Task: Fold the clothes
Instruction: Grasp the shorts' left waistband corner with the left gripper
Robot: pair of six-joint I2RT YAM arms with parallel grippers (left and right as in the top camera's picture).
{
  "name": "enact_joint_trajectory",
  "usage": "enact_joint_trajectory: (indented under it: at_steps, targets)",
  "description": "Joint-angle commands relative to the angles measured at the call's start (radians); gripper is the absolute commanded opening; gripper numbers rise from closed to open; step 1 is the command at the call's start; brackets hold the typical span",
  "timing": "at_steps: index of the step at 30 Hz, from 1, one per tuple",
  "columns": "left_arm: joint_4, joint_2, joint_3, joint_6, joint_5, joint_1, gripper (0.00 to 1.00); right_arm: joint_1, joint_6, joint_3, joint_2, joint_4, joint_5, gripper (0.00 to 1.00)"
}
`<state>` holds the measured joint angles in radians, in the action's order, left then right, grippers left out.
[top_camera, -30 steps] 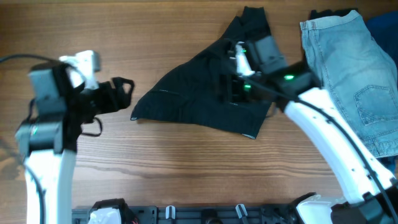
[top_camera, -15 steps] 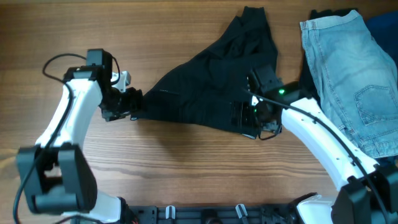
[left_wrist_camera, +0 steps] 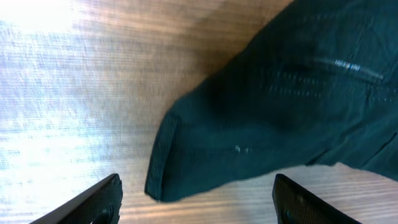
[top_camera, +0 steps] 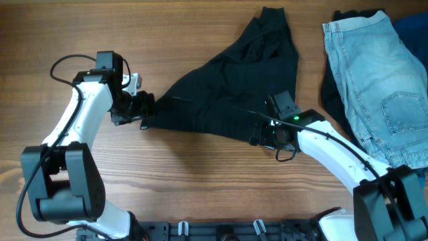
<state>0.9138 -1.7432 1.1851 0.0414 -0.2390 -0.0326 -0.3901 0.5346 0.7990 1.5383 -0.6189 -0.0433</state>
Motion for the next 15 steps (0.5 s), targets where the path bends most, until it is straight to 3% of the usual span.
enact_joint_trajectory:
  at_steps: [1, 15]
  targets:
    - [-0.062, -0.008, -0.028, -0.058, 0.007, 0.004, 0.78, 0.027, 0.003, -0.038, 0.014, 0.050, 0.029, 0.97]
    - [-0.315, -0.008, -0.210, -0.090, 0.000, 0.010, 0.69, 0.031, -0.010, -0.080, 0.014, 0.151, 0.021, 0.83]
